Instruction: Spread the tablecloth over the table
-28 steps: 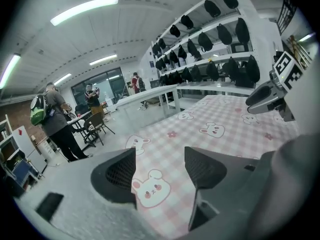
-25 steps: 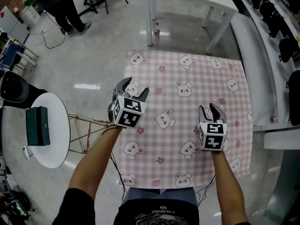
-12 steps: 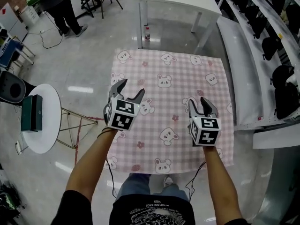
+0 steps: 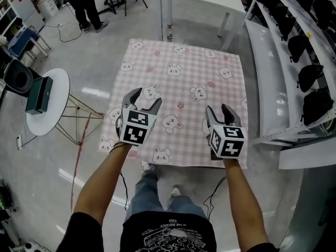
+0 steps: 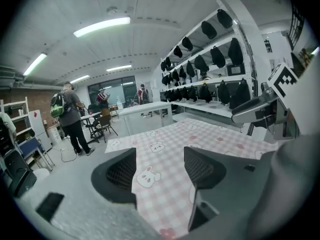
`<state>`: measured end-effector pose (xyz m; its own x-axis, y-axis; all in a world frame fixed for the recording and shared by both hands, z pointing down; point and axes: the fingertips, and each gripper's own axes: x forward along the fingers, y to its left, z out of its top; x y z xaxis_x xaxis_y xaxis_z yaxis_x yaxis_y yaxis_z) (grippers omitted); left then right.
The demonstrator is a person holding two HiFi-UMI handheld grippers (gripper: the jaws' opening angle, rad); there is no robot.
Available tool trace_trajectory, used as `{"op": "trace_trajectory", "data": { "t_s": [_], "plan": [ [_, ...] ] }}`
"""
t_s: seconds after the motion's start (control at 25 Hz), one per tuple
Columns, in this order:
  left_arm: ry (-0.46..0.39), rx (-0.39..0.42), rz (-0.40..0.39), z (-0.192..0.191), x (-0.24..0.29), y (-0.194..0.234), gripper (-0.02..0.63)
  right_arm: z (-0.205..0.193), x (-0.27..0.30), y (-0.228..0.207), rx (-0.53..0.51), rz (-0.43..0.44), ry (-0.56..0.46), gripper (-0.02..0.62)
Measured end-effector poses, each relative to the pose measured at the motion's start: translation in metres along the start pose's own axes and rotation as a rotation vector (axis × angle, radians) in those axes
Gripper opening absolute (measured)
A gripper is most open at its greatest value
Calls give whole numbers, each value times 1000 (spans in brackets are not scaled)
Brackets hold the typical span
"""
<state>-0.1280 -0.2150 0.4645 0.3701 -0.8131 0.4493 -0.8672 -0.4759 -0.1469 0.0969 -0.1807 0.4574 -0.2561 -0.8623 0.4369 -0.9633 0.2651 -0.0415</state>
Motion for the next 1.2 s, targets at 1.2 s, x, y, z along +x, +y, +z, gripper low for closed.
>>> {"op": "trace_trajectory", "data": {
  "t_s": [1.2],
  "plan": [
    [130,-656,14,-197,-148,-101,302,-195,-143,16,669,5,85,270]
  ]
}}
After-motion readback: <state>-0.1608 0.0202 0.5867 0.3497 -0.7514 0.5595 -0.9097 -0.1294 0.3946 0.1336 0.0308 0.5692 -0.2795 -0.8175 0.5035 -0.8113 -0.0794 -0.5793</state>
